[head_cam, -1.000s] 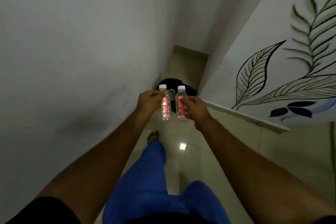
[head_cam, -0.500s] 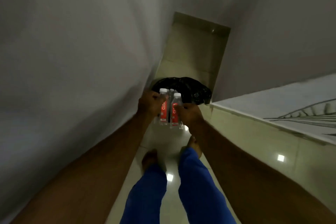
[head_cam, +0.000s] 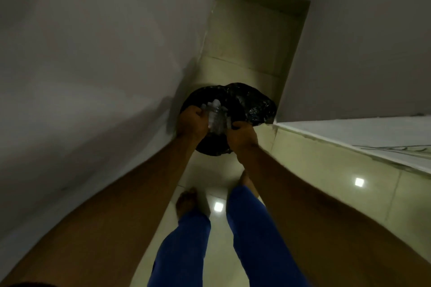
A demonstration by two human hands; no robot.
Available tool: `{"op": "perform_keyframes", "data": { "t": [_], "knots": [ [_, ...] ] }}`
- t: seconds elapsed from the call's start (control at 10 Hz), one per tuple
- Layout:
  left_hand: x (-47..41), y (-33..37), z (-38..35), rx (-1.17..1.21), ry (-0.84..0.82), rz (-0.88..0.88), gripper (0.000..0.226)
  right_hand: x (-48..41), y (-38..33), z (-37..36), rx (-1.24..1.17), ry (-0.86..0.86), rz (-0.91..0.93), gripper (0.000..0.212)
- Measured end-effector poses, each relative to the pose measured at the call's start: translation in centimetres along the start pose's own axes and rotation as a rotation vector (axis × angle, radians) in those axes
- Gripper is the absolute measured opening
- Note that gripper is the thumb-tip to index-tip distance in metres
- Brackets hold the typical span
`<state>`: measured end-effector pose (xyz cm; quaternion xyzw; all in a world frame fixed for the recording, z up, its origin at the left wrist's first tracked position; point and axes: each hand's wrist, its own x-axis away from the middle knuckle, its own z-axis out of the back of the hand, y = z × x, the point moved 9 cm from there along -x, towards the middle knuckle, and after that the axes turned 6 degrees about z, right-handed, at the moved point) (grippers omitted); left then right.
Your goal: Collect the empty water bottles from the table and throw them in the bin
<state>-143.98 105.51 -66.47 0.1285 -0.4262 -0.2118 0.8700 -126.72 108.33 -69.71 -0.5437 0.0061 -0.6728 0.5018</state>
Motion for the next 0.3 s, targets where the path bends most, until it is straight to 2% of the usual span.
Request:
{"op": "perform_keyframes", "data": {
  "t": [0.1, 0.2, 0.3],
  "knots": [
    [5.1, 2.8, 3.7, 0.045, -0.02, -0.051, 0.029, 3.2, -0.9, 1.7, -0.187, 0.018, -0.029, 0.014],
    [9.1, 5.2, 6.3, 0.135, -0.034, -0.112, 0.028, 6.1, -3.8, 3.3, -0.332, 0.014, -0.006, 0.008],
    [15.4, 7.4, 9.7, 0.199, -0.087, -0.136, 0.02, 12.8, -8.0, 7.4, -0.468, 0.05, 0.002, 0.02]
  ]
}}
